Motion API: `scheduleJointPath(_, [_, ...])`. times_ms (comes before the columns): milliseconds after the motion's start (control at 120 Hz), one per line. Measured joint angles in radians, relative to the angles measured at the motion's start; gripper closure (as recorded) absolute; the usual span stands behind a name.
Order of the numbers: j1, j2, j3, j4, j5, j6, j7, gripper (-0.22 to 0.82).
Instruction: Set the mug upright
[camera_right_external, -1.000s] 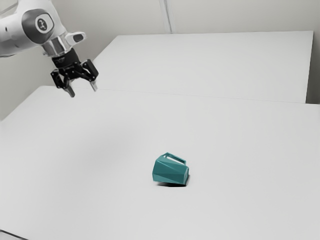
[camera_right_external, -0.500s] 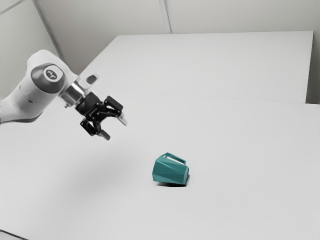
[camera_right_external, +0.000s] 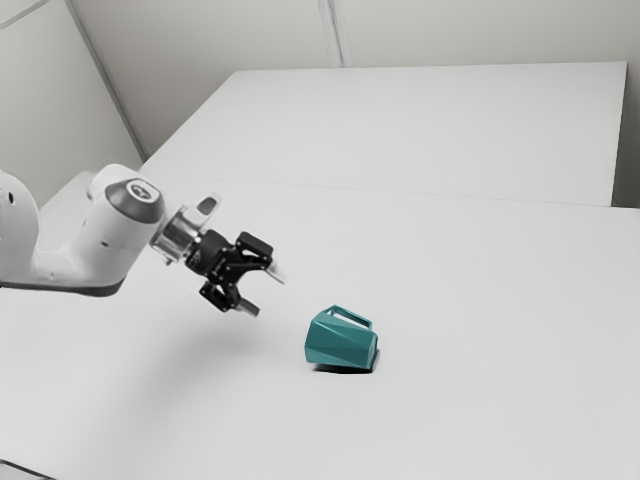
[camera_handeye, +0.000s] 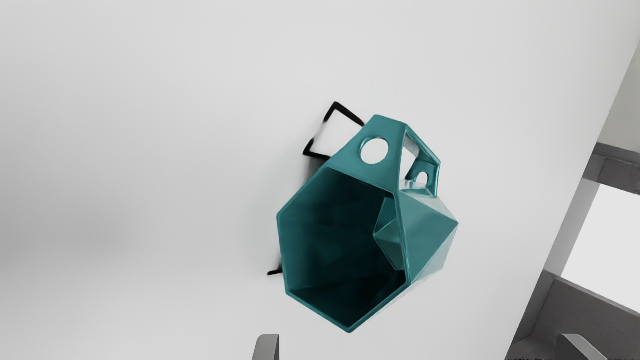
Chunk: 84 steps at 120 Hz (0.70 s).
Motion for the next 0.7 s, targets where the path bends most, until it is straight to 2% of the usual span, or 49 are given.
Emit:
scheduleJointPath(200, [0.003,0.063,-0.018,-0.003,-0.100,0.010,0.125,0.00])
scheduleJointPath(700, [-0.032,0.116,-0.072,-0.037,-0.249,0.036,0.403,0.00])
